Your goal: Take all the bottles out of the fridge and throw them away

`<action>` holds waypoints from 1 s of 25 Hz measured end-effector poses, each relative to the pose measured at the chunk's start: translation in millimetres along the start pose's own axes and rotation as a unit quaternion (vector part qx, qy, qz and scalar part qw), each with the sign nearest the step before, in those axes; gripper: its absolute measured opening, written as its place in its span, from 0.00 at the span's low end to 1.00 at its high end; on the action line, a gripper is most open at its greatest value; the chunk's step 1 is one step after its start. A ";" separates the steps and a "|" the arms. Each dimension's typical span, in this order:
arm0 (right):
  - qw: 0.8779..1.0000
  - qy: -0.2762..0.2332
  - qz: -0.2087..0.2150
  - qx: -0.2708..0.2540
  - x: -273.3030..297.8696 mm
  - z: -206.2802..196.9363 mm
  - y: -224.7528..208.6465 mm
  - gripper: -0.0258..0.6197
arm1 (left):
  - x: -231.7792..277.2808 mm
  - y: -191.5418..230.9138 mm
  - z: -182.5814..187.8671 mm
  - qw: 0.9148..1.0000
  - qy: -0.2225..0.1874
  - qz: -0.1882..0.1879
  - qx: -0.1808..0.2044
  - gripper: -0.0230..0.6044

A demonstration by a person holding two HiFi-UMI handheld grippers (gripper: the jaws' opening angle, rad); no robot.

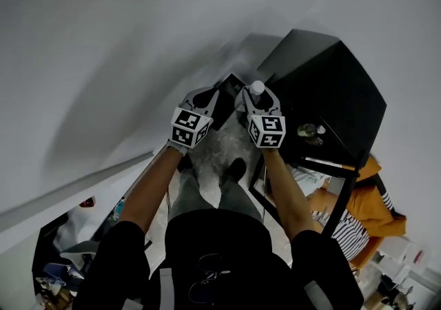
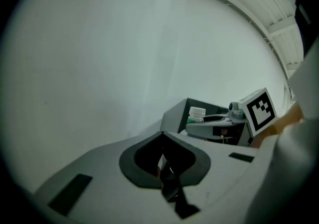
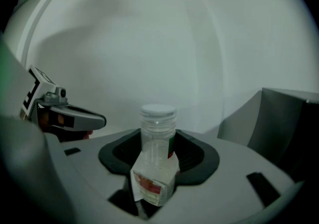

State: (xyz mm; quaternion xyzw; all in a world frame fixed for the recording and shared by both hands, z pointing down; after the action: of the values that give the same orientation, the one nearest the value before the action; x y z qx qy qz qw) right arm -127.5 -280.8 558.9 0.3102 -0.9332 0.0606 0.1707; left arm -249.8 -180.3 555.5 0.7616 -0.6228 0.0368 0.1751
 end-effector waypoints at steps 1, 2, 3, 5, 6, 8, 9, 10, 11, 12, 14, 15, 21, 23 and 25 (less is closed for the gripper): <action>1.000 0.002 0.002 0.000 7.2 -8.5 0.3 0.36 | 4.6 3.8 -6.9 1.000 0.002 0.000 -0.003 0.03; 1.000 0.005 0.004 0.001 13.8 -17.5 0.6 0.36 | 9.0 7.4 -13.8 1.000 0.003 -0.001 -0.009 0.03; 1.000 0.008 0.006 0.001 20.0 -26.8 0.9 0.36 | 13.5 10.6 -20.6 1.000 0.003 -0.001 -0.016 0.03; 1.000 0.012 0.009 -0.001 32.6 -45.4 0.7 0.36 | 23.7 17.0 -34.5 1.000 0.000 -0.003 -0.028 0.03; 1.000 0.013 0.011 0.000 38.9 -55.0 0.2 0.36 | 29.4 20.1 -42.3 0.999 0.000 -0.004 -0.032 0.03; 1.000 0.012 0.013 0.003 51.8 -73.8 -1.2 0.36 | 41.4 26.7 -58.3 0.999 0.003 -0.008 -0.033 0.03; 1.000 0.011 0.013 0.005 59.3 -82.5 -1.5 0.36 | 47.3 31.1 -65.7 0.999 0.005 -0.010 -0.031 0.03; 1.000 0.009 0.015 0.007 67.4 -91.0 -1.1 0.36 | 52.5 36.3 -73.0 0.999 0.007 -0.011 -0.030 0.03; 1.000 0.008 0.017 0.009 75.2 -100.3 0.0 0.36 | 56.7 41.5 -81.1 0.999 0.007 -0.012 -0.029 0.03; 1.000 0.008 0.020 0.010 81.9 -110.8 1.5 0.36 | 60.2 45.8 -90.5 0.999 0.007 -0.013 -0.030 0.03; 1.000 0.009 0.024 0.008 93.2 -134.1 3.6 0.36 | 66.6 53.2 -111.2 0.999 0.008 -0.015 -0.032 0.03; 1.000 0.009 0.025 0.008 98.8 -145.9 3.7 0.36 | 70.1 56.8 -121.8 0.999 0.010 -0.016 -0.033 0.03; 1.000 0.009 0.011 0.024 125.6 -210.9 4.3 0.36 | 86.8 76.6 -188.8 0.998 0.022 -0.025 -0.045 0.03; 1.000 0.010 0.010 0.023 134.6 -229.9 4.8 0.36 | 93.5 83.7 -211.2 0.998 0.026 -0.026 -0.049 0.03; 1.000 0.011 0.011 0.022 140.0 -247.4 6.1 0.36 | 99.1 89.0 -232.0 0.998 0.032 -0.026 -0.052 0.03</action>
State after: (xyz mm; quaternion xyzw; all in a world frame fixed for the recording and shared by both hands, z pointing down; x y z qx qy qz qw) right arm -166.6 -299.9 839.9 0.3031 -0.9331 0.0867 0.1730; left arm -275.8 -215.0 819.5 0.7659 -0.5978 0.0242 0.2354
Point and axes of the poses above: the fingertips, and each gripper's own axes: x forward along the fingers, y to its left, z out of its top, the point moved 5 cm from there along -x, backward along the fingers, and after that the axes turned 6 degrees about -z, right-handed, at the moved point
